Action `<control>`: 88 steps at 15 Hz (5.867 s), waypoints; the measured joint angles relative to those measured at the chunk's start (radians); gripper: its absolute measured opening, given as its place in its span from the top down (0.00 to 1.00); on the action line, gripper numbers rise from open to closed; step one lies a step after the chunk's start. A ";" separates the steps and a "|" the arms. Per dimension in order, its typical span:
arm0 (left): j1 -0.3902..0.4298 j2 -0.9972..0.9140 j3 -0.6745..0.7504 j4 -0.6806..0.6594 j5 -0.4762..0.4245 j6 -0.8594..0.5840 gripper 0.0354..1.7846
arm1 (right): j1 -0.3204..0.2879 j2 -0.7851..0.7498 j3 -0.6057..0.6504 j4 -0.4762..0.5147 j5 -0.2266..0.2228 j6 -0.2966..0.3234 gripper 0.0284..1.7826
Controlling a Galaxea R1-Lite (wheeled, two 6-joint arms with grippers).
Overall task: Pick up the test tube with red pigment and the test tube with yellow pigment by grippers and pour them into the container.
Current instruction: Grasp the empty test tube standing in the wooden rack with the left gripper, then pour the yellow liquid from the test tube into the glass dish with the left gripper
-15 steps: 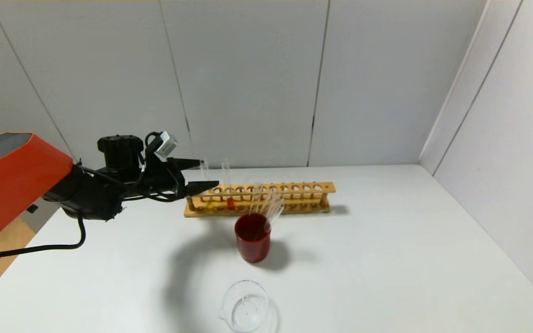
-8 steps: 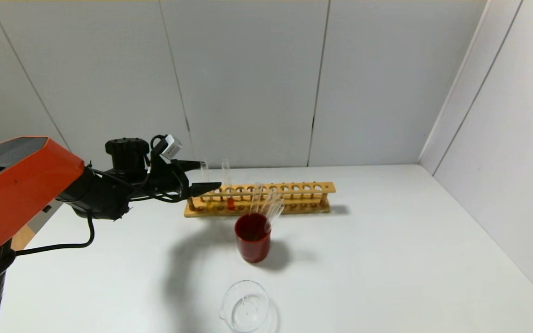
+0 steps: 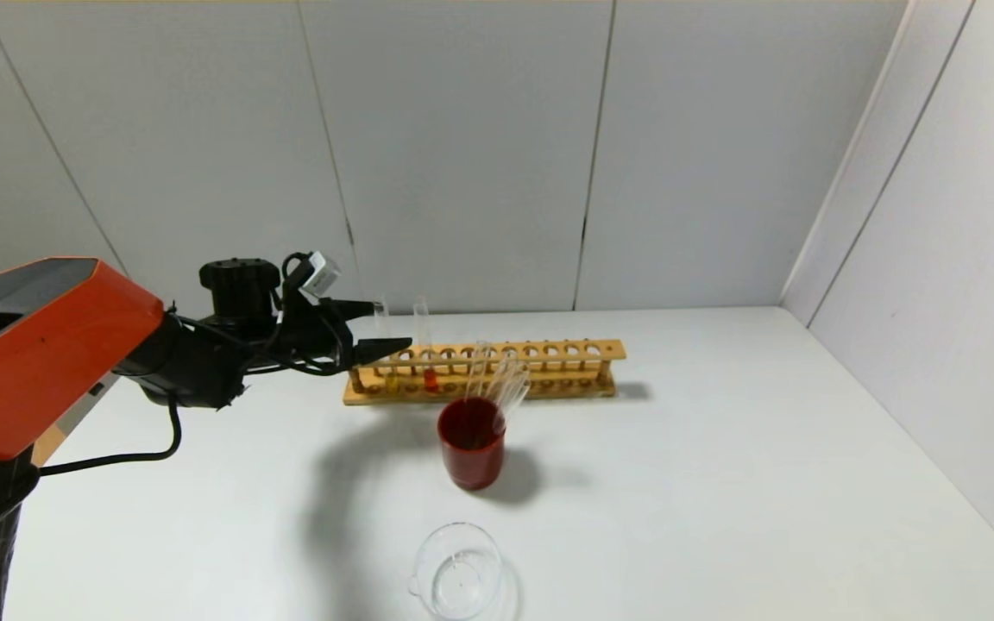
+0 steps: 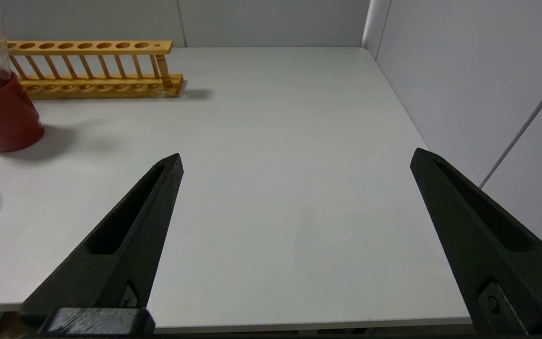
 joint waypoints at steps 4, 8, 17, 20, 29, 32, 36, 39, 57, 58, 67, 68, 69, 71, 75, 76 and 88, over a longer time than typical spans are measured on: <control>0.001 0.012 -0.012 0.001 0.022 -0.005 0.41 | 0.000 0.000 0.000 0.000 0.000 0.000 0.05; 0.000 0.015 -0.007 0.001 0.020 -0.004 0.80 | 0.001 0.000 0.000 0.000 0.000 0.000 0.05; -0.006 0.001 -0.001 0.012 0.022 -0.015 0.84 | 0.000 0.000 0.000 0.000 0.000 0.000 0.05; -0.011 -0.035 -0.010 0.032 0.023 -0.024 0.84 | 0.001 0.000 0.000 0.000 0.000 0.000 0.05; -0.021 -0.203 -0.008 0.107 0.022 -0.027 0.84 | 0.001 0.000 0.000 0.000 0.000 0.000 0.05; -0.001 -0.282 -0.007 0.171 0.023 -0.026 0.84 | 0.001 0.000 0.000 0.000 0.000 0.000 0.05; 0.039 -0.397 0.025 0.238 0.025 -0.024 0.84 | 0.000 0.000 0.000 0.000 0.000 0.000 0.05; 0.055 -0.493 0.063 0.283 0.056 -0.021 0.84 | 0.000 0.000 0.000 0.000 0.000 0.000 0.05; 0.076 -1.109 0.592 0.447 0.278 0.002 0.84 | 0.000 0.000 0.000 0.000 0.000 0.000 0.05; 0.076 -1.138 0.626 0.450 0.300 0.014 0.84 | 0.000 0.000 0.000 0.000 0.000 0.000 0.05; 0.030 -1.250 0.804 0.476 0.330 0.023 0.84 | 0.000 0.000 0.000 0.000 0.000 0.000 0.05; 0.014 -1.247 0.813 0.478 0.331 0.023 0.84 | 0.000 0.000 0.000 0.000 0.000 0.000 0.05; 0.001 -1.241 0.820 0.477 0.333 0.023 0.84 | 0.000 0.000 0.000 0.000 0.000 0.000 0.05; -0.030 -1.219 0.824 0.477 0.361 0.027 0.84 | 0.000 0.000 0.000 0.000 0.000 0.000 0.05; -0.163 -1.165 0.816 0.472 0.559 0.054 0.84 | 0.001 0.000 0.000 0.000 0.000 0.000 0.05; -0.206 -1.150 0.816 0.471 0.610 0.062 0.84 | 0.001 0.000 0.000 0.000 0.000 0.000 0.05; -0.456 -0.971 0.794 0.441 0.883 0.246 0.84 | 0.000 0.000 0.000 0.000 0.000 0.000 0.05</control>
